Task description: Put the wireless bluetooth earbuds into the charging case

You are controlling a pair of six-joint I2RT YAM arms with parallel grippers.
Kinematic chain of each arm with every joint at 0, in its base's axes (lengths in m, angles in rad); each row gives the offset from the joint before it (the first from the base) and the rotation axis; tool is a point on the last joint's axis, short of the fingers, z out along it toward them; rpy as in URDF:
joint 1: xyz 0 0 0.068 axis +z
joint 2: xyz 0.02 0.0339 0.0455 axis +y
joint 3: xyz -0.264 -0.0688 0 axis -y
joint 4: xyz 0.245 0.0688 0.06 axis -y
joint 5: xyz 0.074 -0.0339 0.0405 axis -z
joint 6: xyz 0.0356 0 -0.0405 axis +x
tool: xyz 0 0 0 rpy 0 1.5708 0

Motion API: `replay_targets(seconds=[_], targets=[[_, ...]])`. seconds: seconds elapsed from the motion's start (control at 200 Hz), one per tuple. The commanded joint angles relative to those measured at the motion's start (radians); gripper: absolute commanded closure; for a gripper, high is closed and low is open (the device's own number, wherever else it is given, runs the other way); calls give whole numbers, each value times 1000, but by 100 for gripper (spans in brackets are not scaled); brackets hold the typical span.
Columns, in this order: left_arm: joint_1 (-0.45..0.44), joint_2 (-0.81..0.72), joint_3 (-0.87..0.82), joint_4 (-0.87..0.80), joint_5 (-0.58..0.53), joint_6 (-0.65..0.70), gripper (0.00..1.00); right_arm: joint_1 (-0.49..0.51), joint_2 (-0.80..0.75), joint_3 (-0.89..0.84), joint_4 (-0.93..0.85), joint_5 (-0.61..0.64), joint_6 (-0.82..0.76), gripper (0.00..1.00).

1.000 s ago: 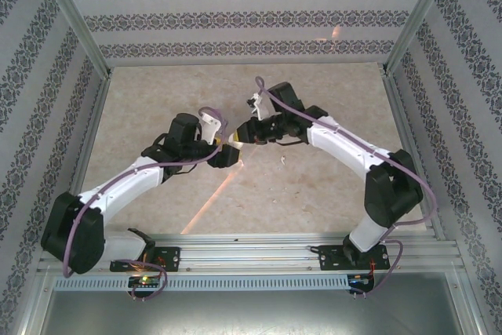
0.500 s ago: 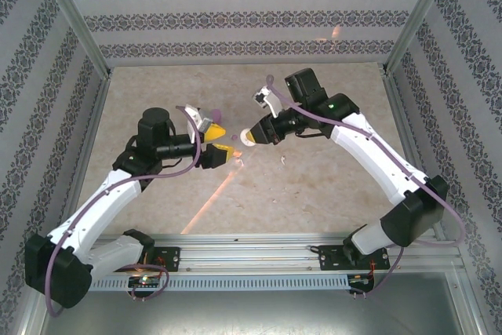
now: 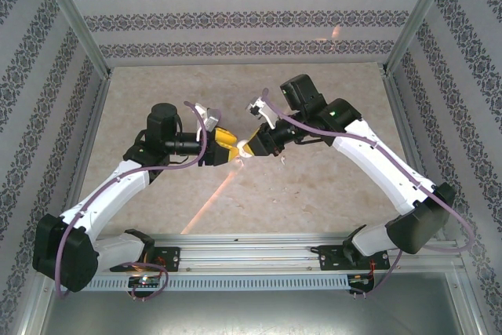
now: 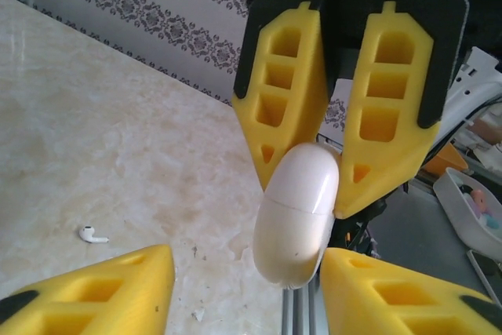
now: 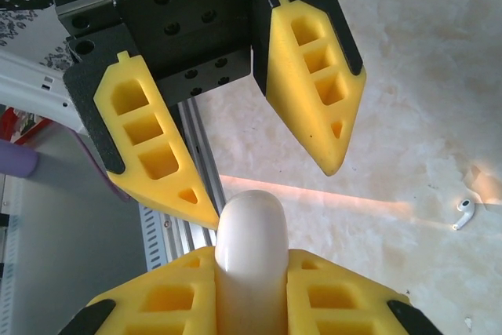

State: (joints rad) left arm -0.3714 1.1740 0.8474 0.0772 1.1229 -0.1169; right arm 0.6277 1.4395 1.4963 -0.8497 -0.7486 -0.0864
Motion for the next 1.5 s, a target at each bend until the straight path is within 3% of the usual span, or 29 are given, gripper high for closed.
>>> replay_targets(seconds=[0.0, 0.125, 0.629, 0.739, 0.869, 1.049, 1.224, 1.494], targets=[[-21, 0, 42, 17, 39, 23, 50, 16, -15, 29, -8, -3, -26, 89], [-47, -1, 55, -52, 26, 78, 50, 17, -9, 30, 1, 6, -21, 89], [-92, 36, 69, -56, 21, 97, 66, 24, 2, 32, 18, -9, -8, 90], [-96, 45, 74, -64, 26, 103, 76, 24, 2, 33, 15, -10, -14, 90], [-96, 39, 79, -85, 21, 124, 97, 21, 5, 33, 8, -18, -18, 90], [-95, 5, 63, -98, -2, 148, 100, -31, 10, 0, 61, -103, 23, 81], [-95, -36, -5, -1, -16, 85, 100, -107, 5, -71, 204, -210, 118, 73], [-95, -83, -85, 108, -81, 56, 100, -132, 32, -71, 250, -197, 239, 53]])
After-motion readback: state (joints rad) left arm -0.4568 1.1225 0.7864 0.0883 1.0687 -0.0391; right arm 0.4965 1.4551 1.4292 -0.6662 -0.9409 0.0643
